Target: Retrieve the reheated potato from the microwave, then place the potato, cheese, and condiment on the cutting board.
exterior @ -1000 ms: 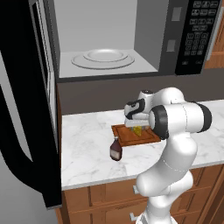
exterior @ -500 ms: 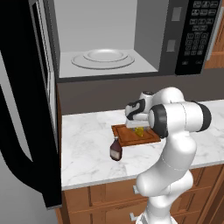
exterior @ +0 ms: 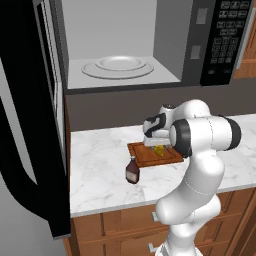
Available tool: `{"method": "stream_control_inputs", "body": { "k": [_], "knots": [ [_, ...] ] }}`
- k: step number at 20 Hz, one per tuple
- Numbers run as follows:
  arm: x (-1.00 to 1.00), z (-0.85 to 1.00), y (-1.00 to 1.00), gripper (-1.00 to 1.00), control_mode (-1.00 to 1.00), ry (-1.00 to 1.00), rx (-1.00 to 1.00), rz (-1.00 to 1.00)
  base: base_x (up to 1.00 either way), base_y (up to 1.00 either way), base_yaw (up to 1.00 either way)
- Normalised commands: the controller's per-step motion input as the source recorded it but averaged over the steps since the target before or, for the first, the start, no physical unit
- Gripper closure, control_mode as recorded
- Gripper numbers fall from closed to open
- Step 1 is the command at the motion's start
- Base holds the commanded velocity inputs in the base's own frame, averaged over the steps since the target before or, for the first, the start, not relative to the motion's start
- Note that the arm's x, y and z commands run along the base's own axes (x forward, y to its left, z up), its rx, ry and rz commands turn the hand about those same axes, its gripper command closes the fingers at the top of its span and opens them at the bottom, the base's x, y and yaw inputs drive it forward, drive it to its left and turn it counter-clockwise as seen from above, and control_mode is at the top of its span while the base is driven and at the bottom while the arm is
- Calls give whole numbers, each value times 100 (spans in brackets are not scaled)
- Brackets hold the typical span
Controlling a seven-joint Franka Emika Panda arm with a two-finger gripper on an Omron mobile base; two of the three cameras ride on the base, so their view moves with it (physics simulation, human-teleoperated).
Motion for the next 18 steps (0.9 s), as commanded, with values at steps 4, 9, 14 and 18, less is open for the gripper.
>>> {"method": "stream_control_inputs", "body": {
  "k": [4,9,14,18],
  "knots": [
    [0,2,2,-100,-100,0,0,0,0,0,0],
    [0,9,9,-100,-100,0,0,0,0,0,0],
    [0,16,14,-100,-100,0,0,0,0,0,0],
    [-3,17,7,-100,-100,0,0,0,0,0,0]
  ]
}}
